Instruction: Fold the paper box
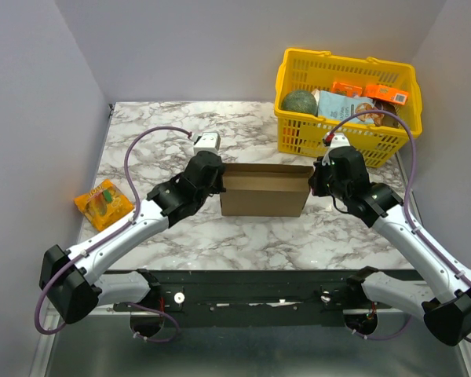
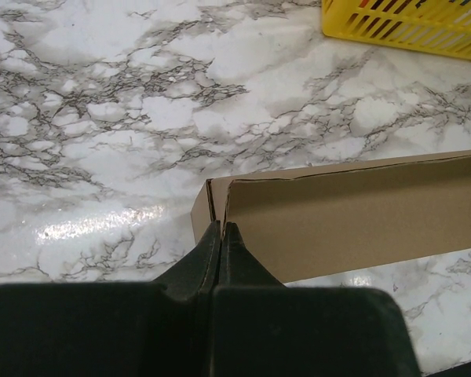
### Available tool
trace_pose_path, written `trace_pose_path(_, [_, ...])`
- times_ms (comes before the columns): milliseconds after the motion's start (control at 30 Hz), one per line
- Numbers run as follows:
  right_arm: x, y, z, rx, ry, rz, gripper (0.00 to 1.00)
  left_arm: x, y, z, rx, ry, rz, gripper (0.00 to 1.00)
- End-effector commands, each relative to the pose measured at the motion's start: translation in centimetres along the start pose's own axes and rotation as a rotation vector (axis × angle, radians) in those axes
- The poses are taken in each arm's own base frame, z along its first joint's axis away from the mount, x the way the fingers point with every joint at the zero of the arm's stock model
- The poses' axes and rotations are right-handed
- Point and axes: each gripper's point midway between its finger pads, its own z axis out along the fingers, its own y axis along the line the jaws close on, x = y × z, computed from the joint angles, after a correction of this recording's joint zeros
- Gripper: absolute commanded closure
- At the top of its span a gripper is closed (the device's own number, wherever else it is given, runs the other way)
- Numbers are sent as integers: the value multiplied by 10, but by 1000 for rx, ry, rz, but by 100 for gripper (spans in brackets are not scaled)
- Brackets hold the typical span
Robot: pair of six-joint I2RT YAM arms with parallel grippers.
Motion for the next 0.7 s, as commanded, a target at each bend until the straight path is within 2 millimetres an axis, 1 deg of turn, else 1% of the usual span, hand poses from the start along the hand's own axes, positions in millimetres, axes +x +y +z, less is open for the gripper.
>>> trace_pose_path(0, [35, -3, 1, 8, 120, -16, 99, 39, 10, 2, -17, 112, 24, 100])
trace_pose_path(167, [35, -4, 1, 11, 119, -17, 99, 45, 11, 2, -11, 121, 36, 100])
trace_pose_path(233, [35, -4, 1, 11, 119, -16, 99, 48, 8, 3, -1, 122, 31, 100])
trace_pose_path(367, [35, -4, 2, 13, 120, -16, 99, 62, 9, 5, -6, 149, 39, 100])
trace_pose_path(667, [38, -5, 2, 16, 119, -12, 99, 88, 22, 6, -54, 195, 88, 100])
